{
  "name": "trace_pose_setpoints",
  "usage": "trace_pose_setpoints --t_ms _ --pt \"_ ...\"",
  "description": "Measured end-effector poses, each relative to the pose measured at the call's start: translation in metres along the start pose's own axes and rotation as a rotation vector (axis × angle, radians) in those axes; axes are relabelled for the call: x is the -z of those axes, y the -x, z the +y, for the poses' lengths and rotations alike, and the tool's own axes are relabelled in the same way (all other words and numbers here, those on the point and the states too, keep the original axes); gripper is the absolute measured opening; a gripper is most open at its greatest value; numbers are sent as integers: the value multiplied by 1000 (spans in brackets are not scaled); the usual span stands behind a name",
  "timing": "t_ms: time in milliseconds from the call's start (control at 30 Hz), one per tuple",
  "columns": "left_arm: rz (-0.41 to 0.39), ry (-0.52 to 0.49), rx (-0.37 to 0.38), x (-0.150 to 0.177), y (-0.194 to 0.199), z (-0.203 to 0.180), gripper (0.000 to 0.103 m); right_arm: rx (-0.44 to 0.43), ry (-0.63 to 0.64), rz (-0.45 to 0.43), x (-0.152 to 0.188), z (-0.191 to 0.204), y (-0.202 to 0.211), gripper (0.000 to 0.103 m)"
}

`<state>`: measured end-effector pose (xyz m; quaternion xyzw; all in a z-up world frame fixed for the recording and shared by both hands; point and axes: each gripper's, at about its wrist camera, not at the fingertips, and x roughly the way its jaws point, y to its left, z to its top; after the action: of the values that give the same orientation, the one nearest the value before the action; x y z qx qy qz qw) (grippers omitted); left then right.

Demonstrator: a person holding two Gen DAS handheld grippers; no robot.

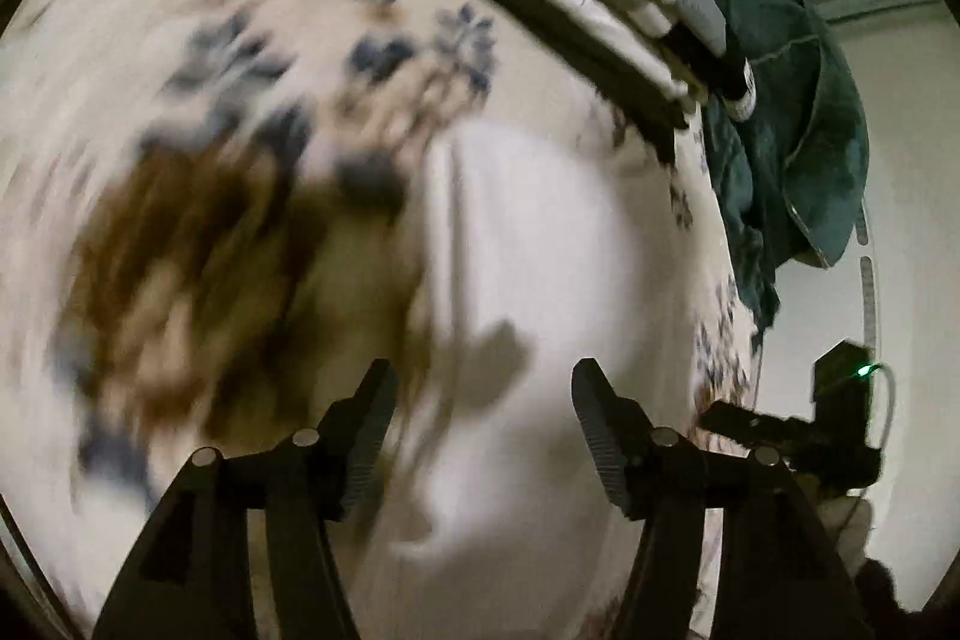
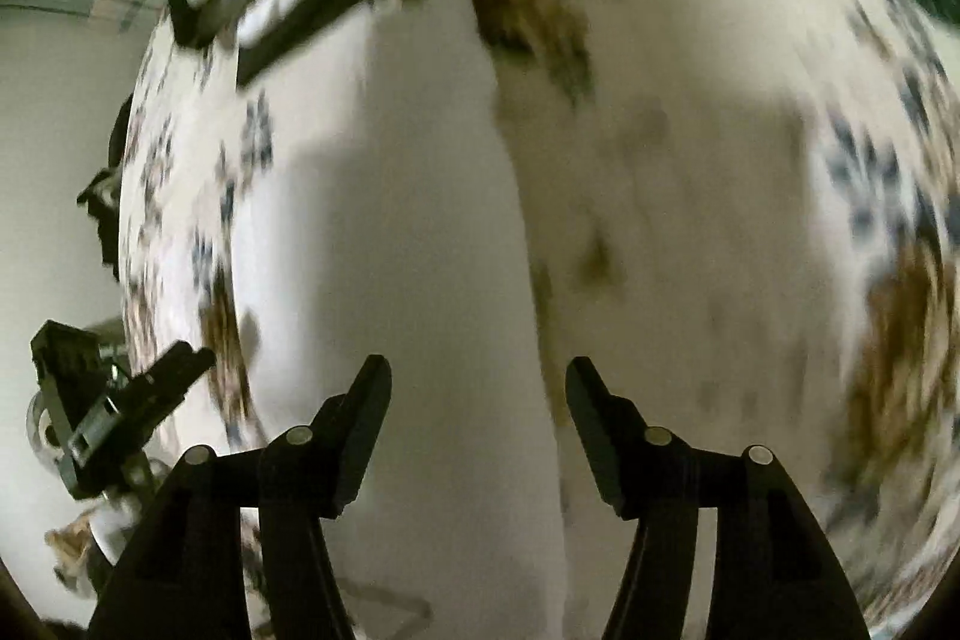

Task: Fold small clothes

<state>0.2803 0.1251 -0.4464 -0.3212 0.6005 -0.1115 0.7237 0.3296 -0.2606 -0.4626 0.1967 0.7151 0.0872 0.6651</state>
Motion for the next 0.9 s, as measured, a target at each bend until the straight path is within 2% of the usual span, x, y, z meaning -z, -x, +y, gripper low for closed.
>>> trace_pose_setpoints --t_ms 133,233,333,433,467,500,533,567,733,900 --pt "27 58 -60 78 29 17 58 -28 -54 82 80 -26 -13 63" --pt "81 92 -141 127 28 32 58 -49 -90 134 131 -38 -35 63" --pt "135 144 -161 173 15 48 58 -54 -114 178 181 -46 -61 63" --pt "196 134 -179 206 -12 53 56 -73 -133 218 221 -49 -88 63" --pt "191 121 -188 214 -17 51 48 -71 -137 222 235 -50 -99 63" --pt "173 108 -174 220 -19 50 30 -67 -143 204 243 -50 -102 54" --pt "166 95 -170 223 -21 47 5 -62 -148 180 251 -50 -105 20" --pt "146 75 -184 228 -20 43 4 -49 -153 161 257 -49 -104 8" --pt "89 49 -182 230 -1 39 4 13 -98 65 278 -35 -84 8" --pt "79 44 -178 228 4 54 4 -9 -109 132 274 -41 -87 9"
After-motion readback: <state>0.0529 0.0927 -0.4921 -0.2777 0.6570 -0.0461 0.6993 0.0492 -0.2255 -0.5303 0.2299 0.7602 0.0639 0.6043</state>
